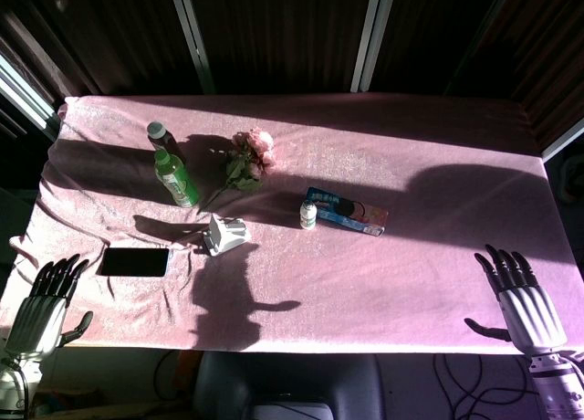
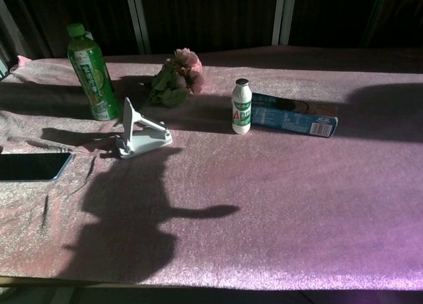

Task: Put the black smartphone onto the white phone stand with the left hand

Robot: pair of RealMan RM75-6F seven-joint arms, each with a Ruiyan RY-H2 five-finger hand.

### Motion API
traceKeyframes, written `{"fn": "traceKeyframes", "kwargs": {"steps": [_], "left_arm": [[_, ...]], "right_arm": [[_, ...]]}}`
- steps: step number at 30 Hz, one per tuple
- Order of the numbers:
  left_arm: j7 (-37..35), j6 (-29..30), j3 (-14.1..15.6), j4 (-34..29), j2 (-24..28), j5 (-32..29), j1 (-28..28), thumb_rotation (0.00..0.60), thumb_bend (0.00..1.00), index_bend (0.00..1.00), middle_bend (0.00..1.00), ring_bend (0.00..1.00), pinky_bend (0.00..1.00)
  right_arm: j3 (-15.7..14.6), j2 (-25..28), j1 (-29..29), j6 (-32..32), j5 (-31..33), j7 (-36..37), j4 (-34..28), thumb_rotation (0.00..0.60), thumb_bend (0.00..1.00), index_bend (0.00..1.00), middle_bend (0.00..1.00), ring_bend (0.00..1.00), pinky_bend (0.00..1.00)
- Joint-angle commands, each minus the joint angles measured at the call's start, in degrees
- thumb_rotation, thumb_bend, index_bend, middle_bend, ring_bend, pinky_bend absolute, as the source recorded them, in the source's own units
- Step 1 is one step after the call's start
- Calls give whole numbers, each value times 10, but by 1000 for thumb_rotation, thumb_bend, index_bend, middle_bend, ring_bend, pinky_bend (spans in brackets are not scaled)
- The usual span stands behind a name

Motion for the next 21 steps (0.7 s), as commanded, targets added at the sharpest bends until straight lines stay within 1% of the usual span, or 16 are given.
{"fn": "traceKeyframes", "kwargs": {"steps": [1, 4, 6, 8, 9, 11, 12, 15, 17, 21], "left_arm": [[1, -6, -1, 0, -2, 2, -2, 600, 325, 0, 0, 0, 0], [5, -36, -1, -4, -7, 5, -18, 600, 325, 0, 0, 0, 0], [16, -78, -1, -12, -6, 5, -40, 600, 326, 0, 4, 0, 0], [38, -133, -4, -28, 0, -14, -66, 600, 327, 0, 31, 0, 0], [60, -170, -10, -39, 3, -34, -85, 600, 327, 0, 47, 0, 0], [108, -214, -25, -53, 1, -76, -110, 600, 327, 0, 66, 0, 0], [149, -232, -35, -58, -5, -102, -125, 600, 327, 0, 67, 0, 0], [241, -258, -55, -65, -27, -176, -153, 600, 327, 0, 43, 0, 0], [307, -275, -68, -67, -48, -242, -179, 600, 327, 0, 18, 0, 0], [370, -293, -83, -55, -74, -332, -218, 600, 327, 0, 0, 0, 0]], "right_arm": [[-1, 1, 0, 0, -2, 2, -1, 600, 128, 0, 0, 0, 0], [-3, 1, 0, -1, -4, 2, 0, 600, 128, 0, 0, 0, 0], [-4, 2, 1, -3, -6, 3, 0, 600, 128, 0, 0, 0, 0], [-5, 3, 2, -5, -8, 5, 1, 600, 128, 0, 0, 0, 0], [-6, 3, 3, -6, -9, 5, 1, 600, 128, 0, 0, 0, 0], [-7, 4, 4, -9, -11, 7, 0, 600, 128, 0, 0, 0, 0], [-8, 5, 5, -10, -14, 9, -1, 600, 128, 0, 0, 0, 0], [-9, 5, 8, -11, -20, 11, 0, 600, 128, 0, 0, 0, 0], [-10, 7, 9, -15, -20, 15, 0, 600, 128, 0, 0, 0, 0], [-11, 10, 13, -18, -24, 24, 0, 600, 128, 0, 0, 0, 0]]}}
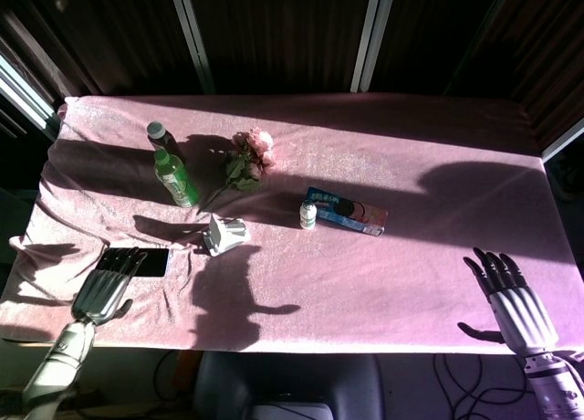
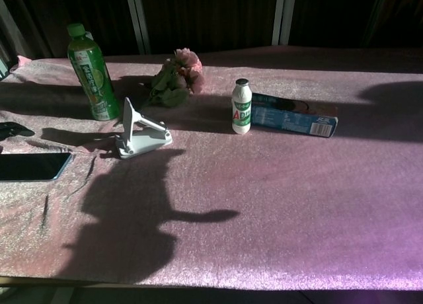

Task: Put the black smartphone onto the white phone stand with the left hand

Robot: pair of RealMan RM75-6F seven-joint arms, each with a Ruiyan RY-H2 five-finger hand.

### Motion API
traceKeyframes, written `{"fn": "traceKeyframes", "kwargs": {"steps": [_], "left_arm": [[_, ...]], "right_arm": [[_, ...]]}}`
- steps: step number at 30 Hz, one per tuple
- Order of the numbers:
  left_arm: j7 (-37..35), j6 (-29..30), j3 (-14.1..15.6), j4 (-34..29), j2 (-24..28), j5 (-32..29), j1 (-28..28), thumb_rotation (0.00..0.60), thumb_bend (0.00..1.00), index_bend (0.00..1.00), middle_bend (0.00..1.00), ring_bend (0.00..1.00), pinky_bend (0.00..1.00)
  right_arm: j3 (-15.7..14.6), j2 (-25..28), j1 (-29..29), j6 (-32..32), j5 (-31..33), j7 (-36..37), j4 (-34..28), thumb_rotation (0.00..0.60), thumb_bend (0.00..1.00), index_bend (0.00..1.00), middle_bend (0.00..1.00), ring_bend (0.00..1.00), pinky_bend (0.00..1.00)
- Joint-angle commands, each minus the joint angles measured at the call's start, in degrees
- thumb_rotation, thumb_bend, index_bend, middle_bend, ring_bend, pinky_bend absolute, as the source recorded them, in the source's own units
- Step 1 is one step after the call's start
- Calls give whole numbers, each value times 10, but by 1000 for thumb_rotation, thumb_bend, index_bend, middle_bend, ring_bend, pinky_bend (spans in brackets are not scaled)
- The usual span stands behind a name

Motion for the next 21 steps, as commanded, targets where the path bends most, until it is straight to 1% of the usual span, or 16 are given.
{"fn": "traceKeyframes", "kwargs": {"steps": [1, 5, 11, 15, 18, 21], "left_arm": [[111, -45, -35, 2, -46, -143, -74, 600, 327, 0, 0, 0, 0], [146, -50, -36, 13, -58, -215, -104, 600, 330, 0, 5, 0, 0], [163, -69, -33, 32, -68, -290, -143, 600, 329, 0, 30, 0, 0], [166, -74, -31, 48, -78, -324, -164, 600, 329, 1, 79, 0, 0], [165, -75, -30, 50, -79, -327, -167, 600, 330, 7, 84, 0, 0], [165, -81, -27, 62, -85, -340, -177, 600, 329, 35, 100, 0, 0]], "right_arm": [[-2, 2, 2, -1, -4, 3, 1, 600, 128, 0, 0, 0, 0], [-1, 4, 1, 1, -4, 10, 2, 600, 128, 0, 0, 0, 0], [-3, 4, 2, 0, -5, 9, 2, 600, 128, 0, 0, 0, 0], [-2, 4, 2, 0, -4, 9, 2, 600, 128, 0, 0, 0, 0], [-2, 4, 2, 0, -4, 9, 2, 600, 128, 0, 0, 0, 0], [-3, 4, 2, 1, -4, 11, 2, 600, 128, 0, 0, 0, 0]]}}
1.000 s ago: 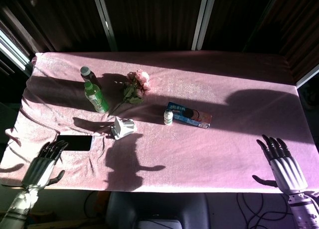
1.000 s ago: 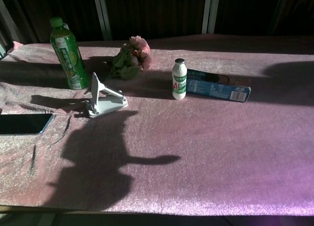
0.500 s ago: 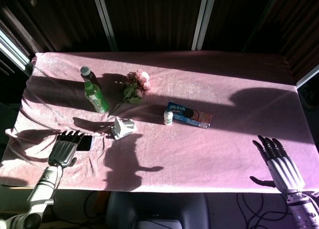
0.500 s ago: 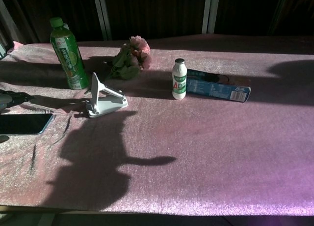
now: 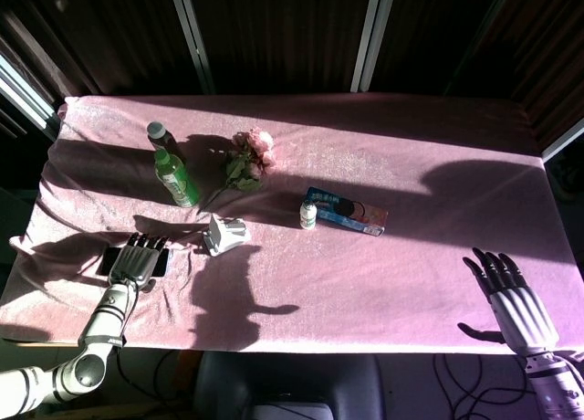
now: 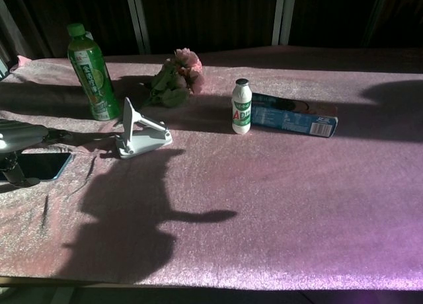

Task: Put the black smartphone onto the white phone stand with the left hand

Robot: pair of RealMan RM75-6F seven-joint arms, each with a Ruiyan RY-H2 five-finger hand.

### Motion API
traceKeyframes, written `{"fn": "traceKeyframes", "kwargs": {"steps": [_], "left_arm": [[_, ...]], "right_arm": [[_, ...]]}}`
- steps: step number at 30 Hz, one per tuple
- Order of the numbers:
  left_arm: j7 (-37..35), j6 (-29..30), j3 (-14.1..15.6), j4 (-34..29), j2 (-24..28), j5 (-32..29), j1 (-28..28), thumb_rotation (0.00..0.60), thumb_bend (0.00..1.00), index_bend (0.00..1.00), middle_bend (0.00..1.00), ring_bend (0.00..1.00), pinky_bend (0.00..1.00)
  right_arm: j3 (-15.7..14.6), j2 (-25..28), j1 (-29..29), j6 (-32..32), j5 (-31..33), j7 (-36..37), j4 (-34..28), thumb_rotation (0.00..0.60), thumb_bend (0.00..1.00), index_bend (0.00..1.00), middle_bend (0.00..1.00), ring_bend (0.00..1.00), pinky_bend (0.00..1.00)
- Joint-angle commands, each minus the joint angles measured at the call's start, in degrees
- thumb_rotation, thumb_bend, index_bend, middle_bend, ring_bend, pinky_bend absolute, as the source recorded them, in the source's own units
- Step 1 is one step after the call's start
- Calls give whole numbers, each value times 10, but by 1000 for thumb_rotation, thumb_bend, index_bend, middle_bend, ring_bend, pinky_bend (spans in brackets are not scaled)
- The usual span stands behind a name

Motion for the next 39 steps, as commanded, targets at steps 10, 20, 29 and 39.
{"fn": "traceKeyframes", "kwargs": {"steps": [10, 20, 29, 39], "left_arm": [[-11, -23, 20, 49, -20, -55, -42, 600, 331, 281, 312, 25, 0], [-6, -48, 47, 52, -8, -119, -76, 600, 331, 472, 578, 199, 0], [-22, -59, 68, 52, 5, -135, -93, 600, 363, 756, 968, 483, 0], [-134, -4, 62, 22, 42, -9, -38, 600, 410, 855, 1000, 659, 94]], "right_arm": [[0, 3, -1, 4, -1, 8, 2, 600, 128, 0, 0, 0, 0], [0, 2, 0, 2, 1, 4, 1, 600, 128, 0, 0, 0, 0], [-1, 2, 0, 1, -1, 3, 1, 600, 128, 0, 0, 0, 0], [-2, 2, -1, 4, -4, 5, 2, 600, 128, 0, 0, 0, 0]]}}
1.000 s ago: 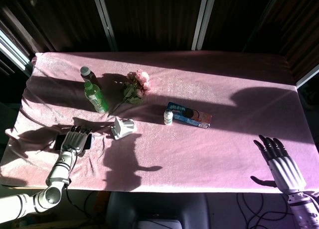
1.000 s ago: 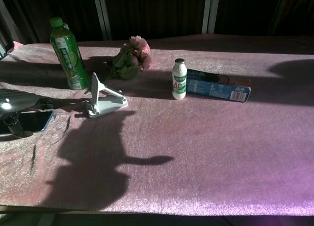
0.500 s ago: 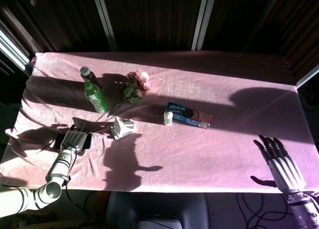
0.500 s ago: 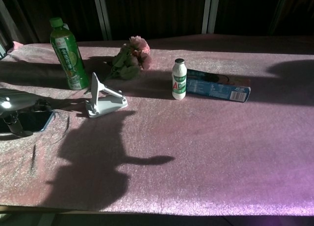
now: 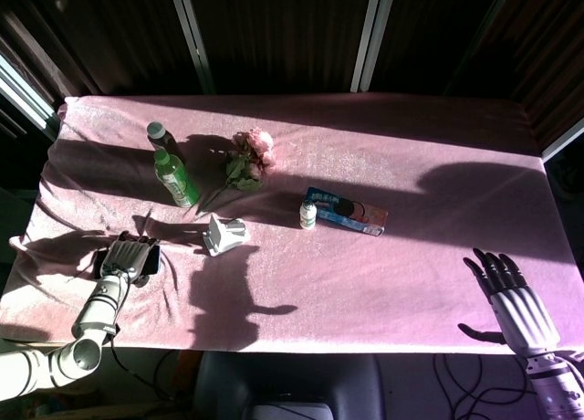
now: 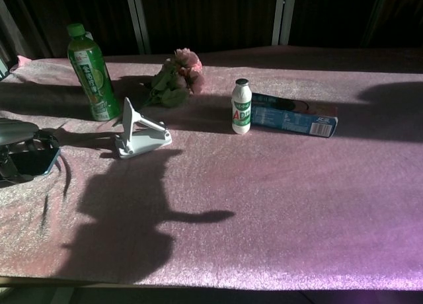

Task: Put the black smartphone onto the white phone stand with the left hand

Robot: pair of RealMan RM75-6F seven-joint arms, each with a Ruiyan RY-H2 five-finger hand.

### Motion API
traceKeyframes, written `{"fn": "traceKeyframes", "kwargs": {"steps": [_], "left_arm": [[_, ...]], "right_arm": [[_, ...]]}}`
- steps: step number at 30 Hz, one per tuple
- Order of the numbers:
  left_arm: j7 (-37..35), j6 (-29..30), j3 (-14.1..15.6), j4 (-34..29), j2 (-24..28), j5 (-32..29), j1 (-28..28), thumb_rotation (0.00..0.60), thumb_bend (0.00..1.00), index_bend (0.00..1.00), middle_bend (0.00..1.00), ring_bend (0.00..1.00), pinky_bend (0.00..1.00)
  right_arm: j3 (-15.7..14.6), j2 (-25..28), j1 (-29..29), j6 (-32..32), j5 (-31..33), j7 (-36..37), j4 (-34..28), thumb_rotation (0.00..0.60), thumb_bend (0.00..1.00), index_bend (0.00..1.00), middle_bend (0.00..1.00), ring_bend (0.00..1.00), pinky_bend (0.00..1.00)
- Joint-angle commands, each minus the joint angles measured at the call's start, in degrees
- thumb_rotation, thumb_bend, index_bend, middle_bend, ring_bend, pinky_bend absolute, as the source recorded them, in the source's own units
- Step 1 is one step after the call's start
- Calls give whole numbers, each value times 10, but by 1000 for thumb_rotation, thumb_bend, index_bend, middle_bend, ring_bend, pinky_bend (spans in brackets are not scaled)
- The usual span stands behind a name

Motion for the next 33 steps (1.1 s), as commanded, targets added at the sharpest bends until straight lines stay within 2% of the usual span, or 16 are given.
{"fn": "traceKeyframes", "kwargs": {"steps": [1, 4, 12, 17, 25, 29, 33], "left_arm": [[-62, 27, -2, -15, 26, 68, 37, 600, 410, 857, 1000, 661, 97], [-105, 35, -7, -22, 40, 103, 58, 600, 409, 857, 1000, 662, 99], [-312, 12, -50, -41, 90, 222, 118, 600, 410, 860, 1000, 663, 105], [-413, 38, -72, -42, 102, 293, 151, 600, 409, 860, 1000, 663, 111], [-688, 81, -132, -86, 126, 369, 216, 600, 409, 861, 1000, 672, 145], [-762, 94, -146, -105, 133, 394, 233, 600, 410, 861, 1000, 677, 155], [-780, 123, -164, -116, 111, 391, 237, 600, 410, 861, 1000, 676, 155]], "right_arm": [[-1, 0, 0, 0, -1, -1, 0, 600, 128, 0, 0, 0, 0], [-1, -1, -1, 0, 0, -3, 0, 600, 128, 0, 0, 0, 0], [-1, -2, 0, -2, 1, -7, -1, 600, 128, 0, 0, 0, 0], [0, -2, -1, -1, 1, -5, -1, 600, 128, 0, 0, 0, 0], [-1, -1, -1, 1, 0, -4, -1, 600, 128, 0, 0, 0, 0], [-2, -2, -1, 0, -1, -5, -1, 600, 128, 0, 0, 0, 0], [-2, -3, -1, -1, -1, -6, -1, 600, 128, 0, 0, 0, 0]]}}
